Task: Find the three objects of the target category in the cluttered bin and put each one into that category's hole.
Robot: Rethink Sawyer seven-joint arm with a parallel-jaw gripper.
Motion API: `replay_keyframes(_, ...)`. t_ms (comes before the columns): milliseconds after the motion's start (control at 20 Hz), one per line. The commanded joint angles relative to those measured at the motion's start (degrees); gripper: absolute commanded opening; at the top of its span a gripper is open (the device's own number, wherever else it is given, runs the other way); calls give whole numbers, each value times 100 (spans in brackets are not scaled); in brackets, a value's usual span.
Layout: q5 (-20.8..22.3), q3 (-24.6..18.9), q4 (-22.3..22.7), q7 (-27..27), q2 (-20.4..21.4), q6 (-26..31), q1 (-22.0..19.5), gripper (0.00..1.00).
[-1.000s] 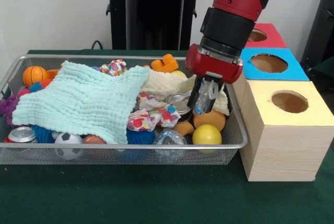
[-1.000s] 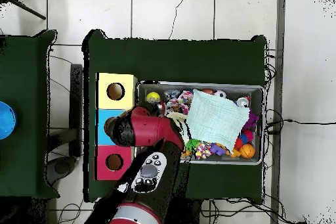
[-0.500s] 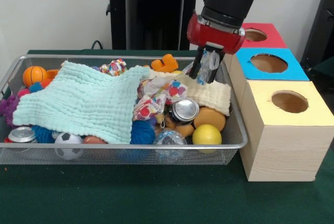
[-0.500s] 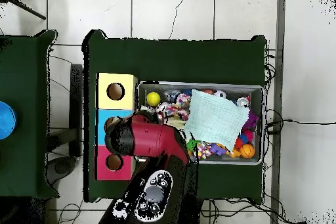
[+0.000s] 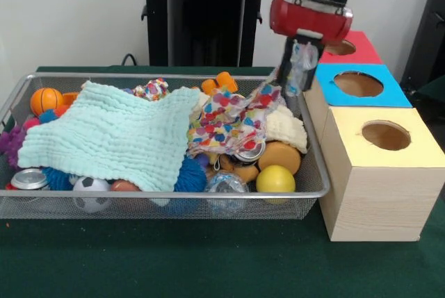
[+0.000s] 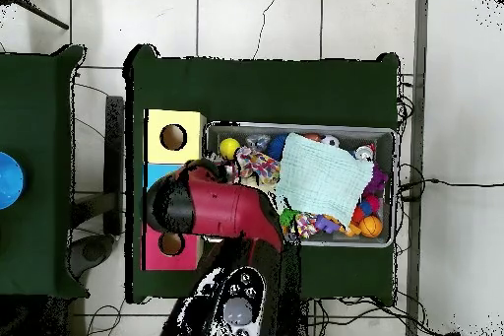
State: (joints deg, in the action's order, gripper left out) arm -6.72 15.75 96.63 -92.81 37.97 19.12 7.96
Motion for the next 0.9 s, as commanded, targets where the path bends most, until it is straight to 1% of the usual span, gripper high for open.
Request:
replay_keyframes(50, -879, -4743, 2003, -53, -726, -1316, -3186, 0)
replay_keyframes(100, -793, -4945, 2065, -164, -784, -1380, -3314, 0)
replay_keyframes(200, -696, -5028, 2085, -439, -701, -1190, -3347, 0)
replay_keyframes(250, -590, -4958, 2036, -550, -632, -1091, -3300, 0)
replay_keyframes(300, -479, -4698, 1911, -577, -425, -871, -3123, 0)
replay_keyframes(350, -303, -4592, 1801, -561, -355, -877, -3060, 0)
replay_keyframes(450, -286, -5117, 1859, -474, -619, -739, -3462, 0)
replay_keyframes(650, -199, -6154, 1975, -293, -1318, -793, -4229, 0)
replay_keyframes(750, -129, -6609, 1960, -232, -1764, -861, -4514, 0)
replay_keyframes(800, -117, -6980, 1923, -144, -2240, -857, -4739, 0)
replay_keyframes(850, -68, -7222, 1899, -104, -2570, -920, -4870, 0)
replay_keyframes(900, -65, -7405, 1877, -113, -2785, -916, -4960, 0)
